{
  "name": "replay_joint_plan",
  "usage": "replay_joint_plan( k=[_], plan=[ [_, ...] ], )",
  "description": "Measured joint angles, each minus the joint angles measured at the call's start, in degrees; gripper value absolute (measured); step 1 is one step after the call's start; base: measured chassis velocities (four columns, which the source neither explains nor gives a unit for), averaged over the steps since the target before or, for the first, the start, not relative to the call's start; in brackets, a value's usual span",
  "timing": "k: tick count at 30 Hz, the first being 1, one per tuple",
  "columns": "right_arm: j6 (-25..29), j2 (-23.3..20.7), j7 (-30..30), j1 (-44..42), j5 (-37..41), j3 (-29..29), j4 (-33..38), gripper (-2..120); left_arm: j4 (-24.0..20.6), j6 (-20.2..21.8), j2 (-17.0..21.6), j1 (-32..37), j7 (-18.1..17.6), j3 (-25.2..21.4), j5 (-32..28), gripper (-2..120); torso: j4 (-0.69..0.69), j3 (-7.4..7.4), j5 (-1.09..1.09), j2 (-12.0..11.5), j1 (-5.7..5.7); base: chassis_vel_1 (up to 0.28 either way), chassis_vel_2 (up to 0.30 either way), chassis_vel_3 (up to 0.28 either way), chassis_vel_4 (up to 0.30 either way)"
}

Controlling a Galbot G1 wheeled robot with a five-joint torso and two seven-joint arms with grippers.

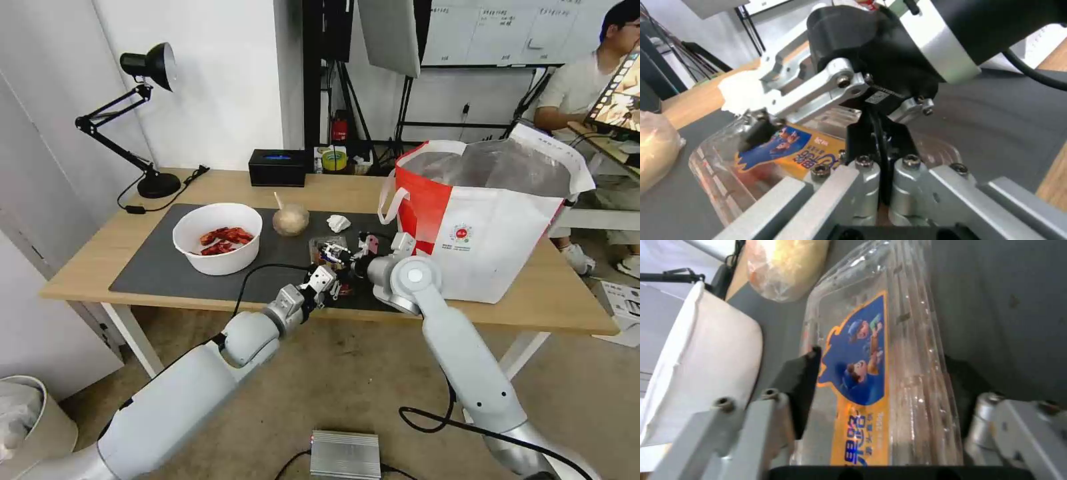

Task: Pick up the trash from the table and place it into the takeout bag.

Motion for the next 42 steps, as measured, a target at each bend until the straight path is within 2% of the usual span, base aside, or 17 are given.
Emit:
replay_joint_plan(
  k=[3,6,9,11,13,16,23,30,36,40,42],
  plan=[
    [-0.1,-0.2,0.3,0.0,0.1,-0.1,0.0,40,0.0,0.0,0.0,0.0,0.0,0.0,0.0,0,0.0,0.0,0.0,0.0,0.0,0.0,0.0,0.0,0.0],
    [-0.1,-0.3,0.3,0.0,0.2,-0.1,0.0,34,0.0,-0.1,0.1,0.0,-0.1,0.0,0.0,0,0.0,0.0,0.0,0.0,0.0,0.0,0.0,0.0,0.0],
    [-0.1,-0.5,0.3,0.0,0.3,-0.1,0.0,19,-0.1,-0.1,0.2,0.0,-0.2,-0.2,0.0,0,0.0,0.0,0.0,0.0,0.0,0.0,0.0,0.0,0.0],
    [-0.1,-0.5,0.2,0.0,0.4,0.0,0.0,16,-0.1,-0.1,0.2,0.0,-0.2,-0.3,0.0,0,0.0,0.0,0.0,0.0,0.0,0.0,0.0,0.0,0.0],
    [-0.1,-0.6,0.2,0.0,0.5,0.0,0.1,4,-0.2,-0.1,0.2,0.0,-0.2,-0.3,-0.1,0,0.0,0.0,0.0,0.0,0.0,0.0,0.0,0.0,0.0],
    [-0.1,-0.7,0.1,-0.1,0.6,0.1,0.2,0,-0.3,-0.1,0.2,0.0,-0.2,-0.3,-0.1,0,0.01,0.0,0.0,0.0,0.0,0.0,0.0,0.0,0.0],
    [-0.1,-0.9,-0.1,-0.5,0.8,0.2,0.5,0,-1.1,-0.1,0.2,0.8,-0.2,-1.1,-0.3,0,0.0,0.0,0.0,0.0,0.0,0.0,0.0,0.0,0.0],
    [-0.2,-0.6,-0.3,-0.4,0.6,1.0,-0.1,0,-4.0,-0.4,3.6,2.9,-0.4,-4.2,-0.7,0,-0.01,-0.01,-0.02,0.0,-0.01,0.0,0.0,0.0,0.0],
    [-0.2,-0.5,-1.3,-0.4,0.4,1.2,-0.7,0,-6.5,-0.6,6.0,7.2,-0.1,-8.0,-0.6,0,-0.01,-0.01,-0.01,0.0,-0.01,0.0,0.0,0.0,0.0],
    [-0.2,-0.4,-1.4,-0.4,0.3,1.2,-0.8,0,-6.9,-0.9,6.3,8.2,0.0,-8.8,-0.5,0,0.0,-0.01,-0.01,0.0,-0.01,0.0,0.0,0.0,0.0],
    [-0.2,-0.4,-1.5,-0.4,0.2,1.1,-0.9,0,-8.4,-1.3,7.2,11.2,0.2,-11.6,-0.2,0,-0.01,-0.01,-0.01,0.0,-0.01,0.0,0.0,0.0,0.0]
  ],
)
